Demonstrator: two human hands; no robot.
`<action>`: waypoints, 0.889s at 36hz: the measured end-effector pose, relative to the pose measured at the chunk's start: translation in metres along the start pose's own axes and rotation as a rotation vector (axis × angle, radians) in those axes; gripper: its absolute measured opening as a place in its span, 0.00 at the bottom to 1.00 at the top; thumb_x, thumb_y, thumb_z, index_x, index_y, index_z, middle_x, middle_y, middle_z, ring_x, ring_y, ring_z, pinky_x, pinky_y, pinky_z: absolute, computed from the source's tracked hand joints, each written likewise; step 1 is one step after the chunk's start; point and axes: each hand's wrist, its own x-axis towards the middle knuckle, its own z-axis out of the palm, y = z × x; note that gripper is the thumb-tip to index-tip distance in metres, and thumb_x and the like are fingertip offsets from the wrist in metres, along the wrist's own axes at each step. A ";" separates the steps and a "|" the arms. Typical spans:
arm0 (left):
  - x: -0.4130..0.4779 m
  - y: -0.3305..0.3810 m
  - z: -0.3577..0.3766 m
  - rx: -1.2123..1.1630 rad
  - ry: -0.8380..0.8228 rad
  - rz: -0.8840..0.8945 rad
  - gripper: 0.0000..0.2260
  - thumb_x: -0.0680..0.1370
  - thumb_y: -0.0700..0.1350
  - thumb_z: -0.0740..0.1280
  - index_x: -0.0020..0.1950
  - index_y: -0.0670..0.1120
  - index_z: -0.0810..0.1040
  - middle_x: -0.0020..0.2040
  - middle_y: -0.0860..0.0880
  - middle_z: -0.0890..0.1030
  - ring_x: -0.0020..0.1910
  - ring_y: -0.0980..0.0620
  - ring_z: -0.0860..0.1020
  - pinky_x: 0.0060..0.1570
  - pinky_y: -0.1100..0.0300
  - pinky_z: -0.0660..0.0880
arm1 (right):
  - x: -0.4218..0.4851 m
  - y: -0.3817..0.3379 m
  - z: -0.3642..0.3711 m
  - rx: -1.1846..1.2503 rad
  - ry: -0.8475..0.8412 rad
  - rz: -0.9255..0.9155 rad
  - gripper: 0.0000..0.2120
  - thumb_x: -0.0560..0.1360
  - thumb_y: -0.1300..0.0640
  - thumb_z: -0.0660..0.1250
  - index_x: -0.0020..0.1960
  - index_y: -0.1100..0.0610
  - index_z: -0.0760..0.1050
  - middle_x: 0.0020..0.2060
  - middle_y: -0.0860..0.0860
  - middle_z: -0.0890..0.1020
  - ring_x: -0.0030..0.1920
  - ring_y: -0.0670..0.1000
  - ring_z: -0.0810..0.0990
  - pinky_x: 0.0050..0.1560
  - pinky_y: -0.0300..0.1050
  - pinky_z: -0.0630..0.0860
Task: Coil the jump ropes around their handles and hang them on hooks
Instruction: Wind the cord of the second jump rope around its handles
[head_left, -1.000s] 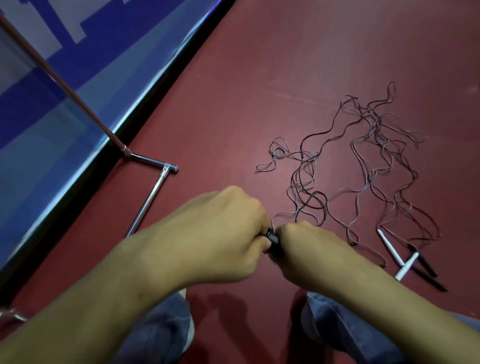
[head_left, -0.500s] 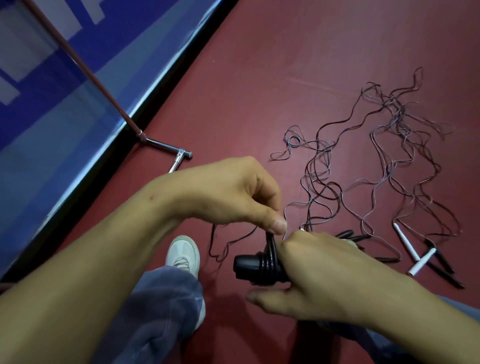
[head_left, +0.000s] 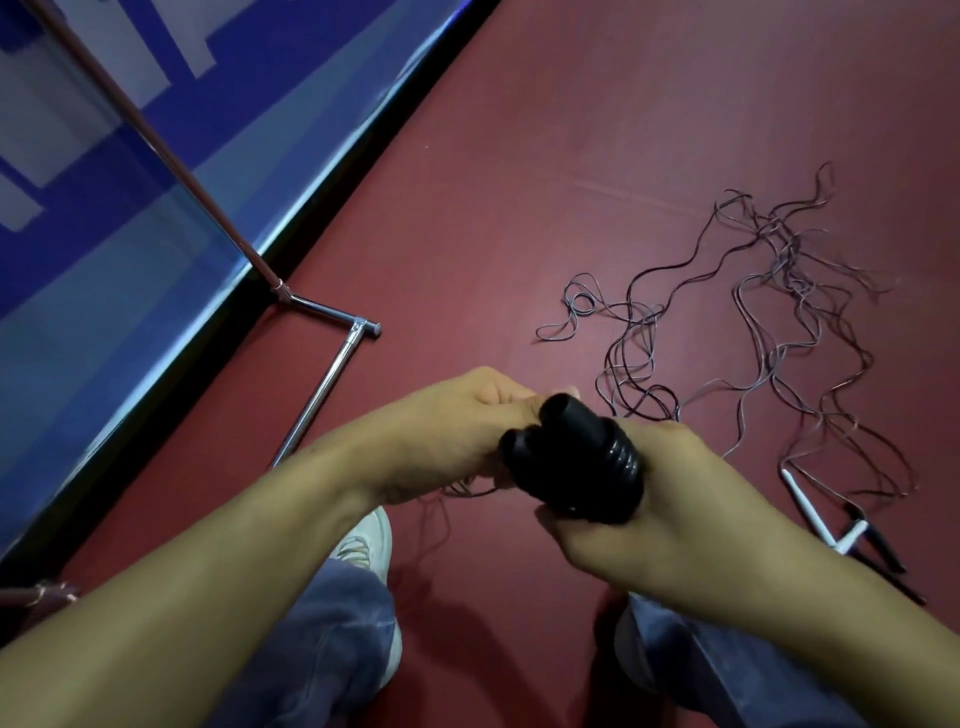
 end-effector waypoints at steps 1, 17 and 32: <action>0.001 -0.002 0.002 -0.041 0.005 -0.005 0.18 0.75 0.49 0.68 0.26 0.51 0.69 0.25 0.53 0.66 0.27 0.53 0.61 0.36 0.53 0.64 | 0.002 -0.001 -0.003 0.047 0.034 0.033 0.11 0.65 0.53 0.71 0.42 0.41 0.72 0.27 0.44 0.76 0.26 0.44 0.67 0.27 0.33 0.65; -0.012 0.005 0.008 0.236 0.204 0.045 0.09 0.77 0.52 0.71 0.41 0.48 0.83 0.28 0.49 0.71 0.27 0.51 0.67 0.29 0.58 0.66 | 0.022 0.014 -0.022 0.685 0.094 0.296 0.09 0.77 0.69 0.67 0.40 0.63 0.69 0.23 0.57 0.68 0.20 0.49 0.61 0.22 0.37 0.61; -0.020 0.020 0.017 0.837 0.355 -0.084 0.24 0.81 0.53 0.64 0.29 0.43 0.67 0.21 0.54 0.69 0.21 0.53 0.61 0.23 0.61 0.60 | 0.039 0.029 -0.001 0.132 0.089 0.262 0.06 0.73 0.63 0.68 0.38 0.59 0.77 0.29 0.53 0.84 0.27 0.53 0.78 0.28 0.44 0.72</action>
